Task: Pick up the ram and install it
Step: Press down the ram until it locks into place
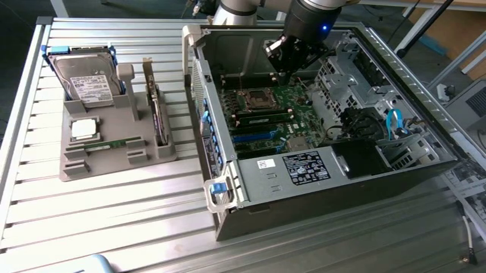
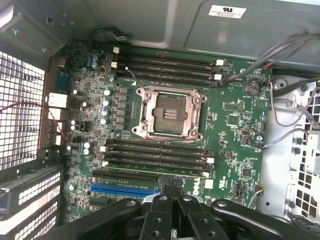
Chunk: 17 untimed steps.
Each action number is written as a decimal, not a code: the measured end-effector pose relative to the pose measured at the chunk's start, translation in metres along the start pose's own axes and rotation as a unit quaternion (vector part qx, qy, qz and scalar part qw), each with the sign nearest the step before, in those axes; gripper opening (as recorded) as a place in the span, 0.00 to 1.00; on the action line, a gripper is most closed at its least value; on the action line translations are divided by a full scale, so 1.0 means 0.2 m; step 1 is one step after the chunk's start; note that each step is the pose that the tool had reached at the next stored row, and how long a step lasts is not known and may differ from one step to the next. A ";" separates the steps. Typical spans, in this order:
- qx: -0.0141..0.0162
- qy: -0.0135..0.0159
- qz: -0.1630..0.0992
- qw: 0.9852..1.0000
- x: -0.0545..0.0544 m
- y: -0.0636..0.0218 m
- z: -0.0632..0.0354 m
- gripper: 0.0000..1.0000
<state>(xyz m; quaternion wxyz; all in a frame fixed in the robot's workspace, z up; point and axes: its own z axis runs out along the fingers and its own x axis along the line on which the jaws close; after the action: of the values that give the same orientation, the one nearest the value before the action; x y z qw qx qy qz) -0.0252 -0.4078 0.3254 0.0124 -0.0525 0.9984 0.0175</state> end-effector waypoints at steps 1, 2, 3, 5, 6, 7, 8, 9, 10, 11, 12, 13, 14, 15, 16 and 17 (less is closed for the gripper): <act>0.000 0.000 0.000 1.000 0.00 0.000 0.000 0.11; 0.000 0.000 0.000 1.000 0.00 0.000 0.000 0.11; 0.000 0.000 0.000 1.000 0.00 0.000 0.000 0.11; 0.000 0.000 0.000 1.000 0.00 0.000 0.000 0.11; 0.000 0.000 0.000 1.000 0.00 0.000 0.000 0.11; 0.000 0.000 0.000 1.000 0.00 0.000 0.000 0.11; 0.000 0.000 0.001 1.000 0.00 0.000 0.000 0.11; 0.000 0.000 0.002 1.000 0.00 0.000 0.000 0.11; 0.000 0.000 0.004 1.000 0.00 0.000 0.000 0.11; 0.000 0.000 0.006 1.000 0.00 0.000 0.001 0.11; 0.000 0.000 0.008 1.000 0.00 0.000 0.001 0.11; 0.000 0.000 0.010 1.000 0.00 0.001 0.002 0.11; 0.000 0.000 0.013 1.000 0.00 0.001 0.002 0.11; 0.000 0.000 0.015 1.000 0.00 0.001 0.003 0.11; 0.000 -0.001 0.020 1.000 0.00 0.001 0.003 0.11; 0.000 -0.001 0.026 1.000 0.00 0.001 0.004 0.11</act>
<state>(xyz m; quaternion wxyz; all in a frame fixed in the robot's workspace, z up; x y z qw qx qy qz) -0.0251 -0.4075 0.3246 0.0127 -0.0267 0.9994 0.0174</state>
